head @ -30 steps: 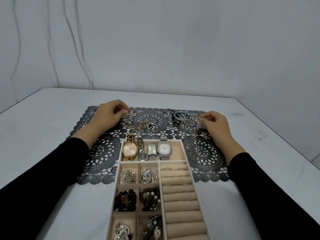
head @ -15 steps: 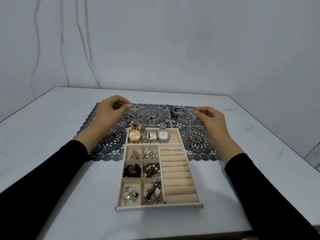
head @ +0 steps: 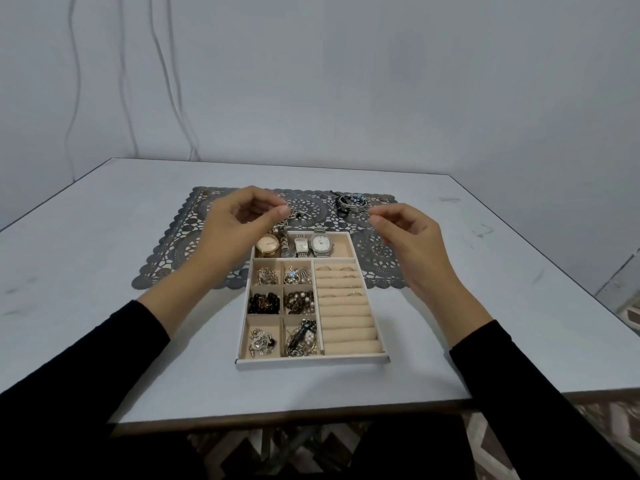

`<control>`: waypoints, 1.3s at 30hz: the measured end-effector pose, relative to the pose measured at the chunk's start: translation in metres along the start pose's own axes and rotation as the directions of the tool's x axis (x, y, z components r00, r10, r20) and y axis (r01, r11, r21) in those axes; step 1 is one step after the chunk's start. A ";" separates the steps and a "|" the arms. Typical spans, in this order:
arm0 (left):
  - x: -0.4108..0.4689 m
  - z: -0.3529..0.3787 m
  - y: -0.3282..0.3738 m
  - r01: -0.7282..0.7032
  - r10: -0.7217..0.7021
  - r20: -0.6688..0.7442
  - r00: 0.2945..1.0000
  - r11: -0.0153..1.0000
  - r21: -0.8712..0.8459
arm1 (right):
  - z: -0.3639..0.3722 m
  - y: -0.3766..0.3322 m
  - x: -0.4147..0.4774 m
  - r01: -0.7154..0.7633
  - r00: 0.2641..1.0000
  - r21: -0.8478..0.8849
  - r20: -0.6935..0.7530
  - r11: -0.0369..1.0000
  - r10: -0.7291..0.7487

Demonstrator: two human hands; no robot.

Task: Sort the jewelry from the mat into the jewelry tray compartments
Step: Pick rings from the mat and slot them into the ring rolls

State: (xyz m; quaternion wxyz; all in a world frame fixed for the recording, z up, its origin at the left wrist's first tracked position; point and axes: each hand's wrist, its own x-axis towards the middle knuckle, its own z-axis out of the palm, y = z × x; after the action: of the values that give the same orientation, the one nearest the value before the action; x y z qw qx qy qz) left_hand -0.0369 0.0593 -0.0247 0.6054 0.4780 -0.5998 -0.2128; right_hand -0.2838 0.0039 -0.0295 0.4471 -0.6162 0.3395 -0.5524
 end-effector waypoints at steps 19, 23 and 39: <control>-0.020 0.014 0.008 -0.050 0.052 0.094 0.994 0.998 -0.029 | -0.022 0.001 -0.041 0.045 0.897 -0.153 0.440 0.987 0.027; -0.021 0.014 0.010 -0.053 0.056 0.095 0.994 0.998 -0.030 | -0.022 0.000 -0.041 0.091 0.875 -0.216 0.483 0.972 0.025; -0.022 0.017 0.012 -0.043 0.046 0.107 0.993 0.999 -0.032 | -0.024 0.002 -0.040 0.205 0.803 -0.324 0.595 0.924 0.030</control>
State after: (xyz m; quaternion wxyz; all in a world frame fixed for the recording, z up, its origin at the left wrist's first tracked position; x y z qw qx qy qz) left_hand -0.0605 0.0781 -0.0290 0.5839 0.4433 -0.6388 -0.2333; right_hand -0.3140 0.0356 -0.0469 0.3784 -0.8454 0.2530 -0.2795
